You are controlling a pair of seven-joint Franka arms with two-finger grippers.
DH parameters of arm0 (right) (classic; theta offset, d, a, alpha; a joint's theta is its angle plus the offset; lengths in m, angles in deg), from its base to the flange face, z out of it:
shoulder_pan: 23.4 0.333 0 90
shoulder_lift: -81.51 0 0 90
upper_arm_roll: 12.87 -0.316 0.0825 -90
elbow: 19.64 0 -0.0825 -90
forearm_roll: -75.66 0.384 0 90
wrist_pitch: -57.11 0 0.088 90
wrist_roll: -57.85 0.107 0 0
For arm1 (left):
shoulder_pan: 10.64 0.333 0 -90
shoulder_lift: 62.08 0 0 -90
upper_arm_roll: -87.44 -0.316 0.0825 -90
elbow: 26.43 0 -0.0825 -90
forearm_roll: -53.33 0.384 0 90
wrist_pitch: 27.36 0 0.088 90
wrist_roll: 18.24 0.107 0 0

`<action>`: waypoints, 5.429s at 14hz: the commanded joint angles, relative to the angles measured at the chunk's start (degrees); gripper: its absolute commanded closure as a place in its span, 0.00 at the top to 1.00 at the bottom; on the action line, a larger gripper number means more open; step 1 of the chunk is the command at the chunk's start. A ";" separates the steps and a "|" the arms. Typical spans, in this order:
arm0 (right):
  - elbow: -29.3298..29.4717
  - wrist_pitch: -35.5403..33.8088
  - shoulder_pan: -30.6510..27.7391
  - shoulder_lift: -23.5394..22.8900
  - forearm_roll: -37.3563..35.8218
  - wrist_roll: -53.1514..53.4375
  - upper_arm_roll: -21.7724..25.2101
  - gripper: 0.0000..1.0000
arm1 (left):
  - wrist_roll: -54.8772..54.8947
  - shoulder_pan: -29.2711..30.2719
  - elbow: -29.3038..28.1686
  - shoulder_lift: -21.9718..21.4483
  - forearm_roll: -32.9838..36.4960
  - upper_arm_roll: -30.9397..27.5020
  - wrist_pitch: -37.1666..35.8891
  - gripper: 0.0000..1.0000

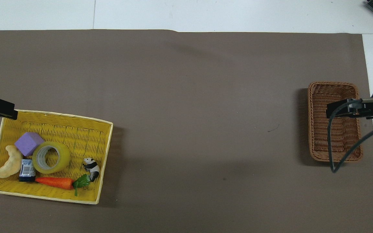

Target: Move tape to another basket

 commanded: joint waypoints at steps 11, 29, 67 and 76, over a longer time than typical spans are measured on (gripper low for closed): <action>-2.00 0.72 1.58 1.54 -1.41 0.67 -1.01 1.00 | -6.05 5.15 -30.49 -12.72 -0.80 -0.68 15.48 1.00; -1.64 0.72 1.05 1.36 -1.32 -0.82 -0.83 1.00 | -26.30 8.93 -66.03 -16.00 -0.80 -0.67 48.89 0.78; -1.55 -0.06 1.05 1.45 -1.15 -0.74 -0.48 1.00 | -31.83 4.10 -59.74 -11.16 -1.32 -1.11 47.19 0.00; -2.95 1.78 0.61 1.89 3.86 -0.12 -0.48 1.00 | -30.60 3.93 -33.12 -9.24 -1.32 -0.94 25.55 0.00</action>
